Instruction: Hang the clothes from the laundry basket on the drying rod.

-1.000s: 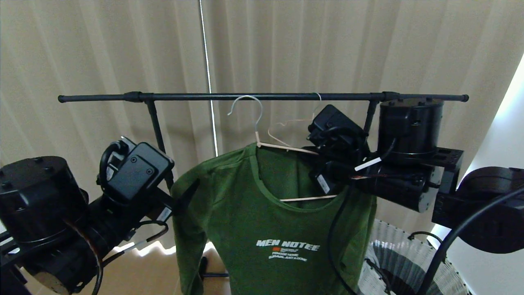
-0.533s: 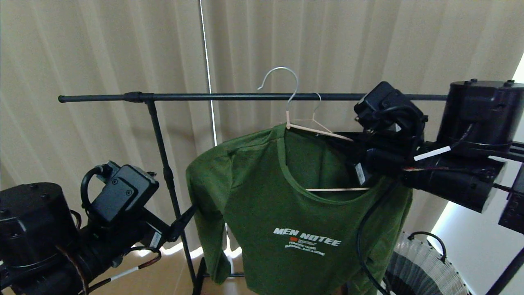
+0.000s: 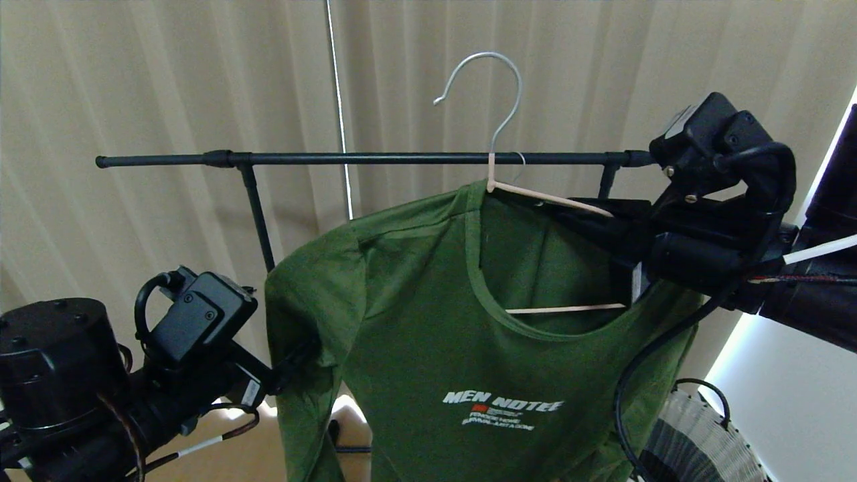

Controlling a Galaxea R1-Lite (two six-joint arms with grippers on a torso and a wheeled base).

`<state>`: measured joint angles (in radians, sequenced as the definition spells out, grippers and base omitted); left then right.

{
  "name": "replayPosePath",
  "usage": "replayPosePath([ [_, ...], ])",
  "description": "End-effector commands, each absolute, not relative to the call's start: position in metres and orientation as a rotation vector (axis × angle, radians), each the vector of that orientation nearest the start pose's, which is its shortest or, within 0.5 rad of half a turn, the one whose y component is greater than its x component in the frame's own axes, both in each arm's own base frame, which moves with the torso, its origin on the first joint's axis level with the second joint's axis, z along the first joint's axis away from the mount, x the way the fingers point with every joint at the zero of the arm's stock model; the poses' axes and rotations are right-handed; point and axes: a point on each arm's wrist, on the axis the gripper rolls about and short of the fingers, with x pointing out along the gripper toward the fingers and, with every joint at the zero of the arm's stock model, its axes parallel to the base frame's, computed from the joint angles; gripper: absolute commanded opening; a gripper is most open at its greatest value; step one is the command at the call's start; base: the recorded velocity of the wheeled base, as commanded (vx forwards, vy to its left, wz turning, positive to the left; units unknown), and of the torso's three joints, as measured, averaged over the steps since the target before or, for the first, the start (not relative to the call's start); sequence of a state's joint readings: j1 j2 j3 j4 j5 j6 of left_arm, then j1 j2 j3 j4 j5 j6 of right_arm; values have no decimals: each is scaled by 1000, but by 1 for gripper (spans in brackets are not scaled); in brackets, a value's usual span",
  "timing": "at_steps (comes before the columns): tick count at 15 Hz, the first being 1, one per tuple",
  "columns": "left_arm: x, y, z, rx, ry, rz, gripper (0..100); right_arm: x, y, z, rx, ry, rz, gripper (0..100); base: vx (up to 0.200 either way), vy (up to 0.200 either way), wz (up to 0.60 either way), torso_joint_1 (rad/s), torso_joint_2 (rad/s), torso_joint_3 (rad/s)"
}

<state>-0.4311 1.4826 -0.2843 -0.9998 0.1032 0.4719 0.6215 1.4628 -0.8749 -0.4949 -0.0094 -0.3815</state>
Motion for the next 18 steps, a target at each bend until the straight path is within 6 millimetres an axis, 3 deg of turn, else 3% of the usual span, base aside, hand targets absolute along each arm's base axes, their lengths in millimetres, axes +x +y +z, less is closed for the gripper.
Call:
replayPosePath([
  [1,191,-85,143,520,117,-362,0,205,148,258,-394,-43,622,0,0,0,0,0,0,0],
  [7,198,-37,129,515,231,-155,0,217,131,261,-394,-35,533,0,0,0,0,0,0,0],
  [12,196,-36,129,510,234,-149,0,221,130,263,-394,-39,522,0,0,0,0,0,0,0],
  [13,196,-37,129,509,231,-155,100,221,130,263,-394,-38,523,0,0,0,0,0,0,0],
  [18,193,-40,137,491,187,-169,100,221,130,262,-397,-27,522,0,0,0,0,0,0,0],
])
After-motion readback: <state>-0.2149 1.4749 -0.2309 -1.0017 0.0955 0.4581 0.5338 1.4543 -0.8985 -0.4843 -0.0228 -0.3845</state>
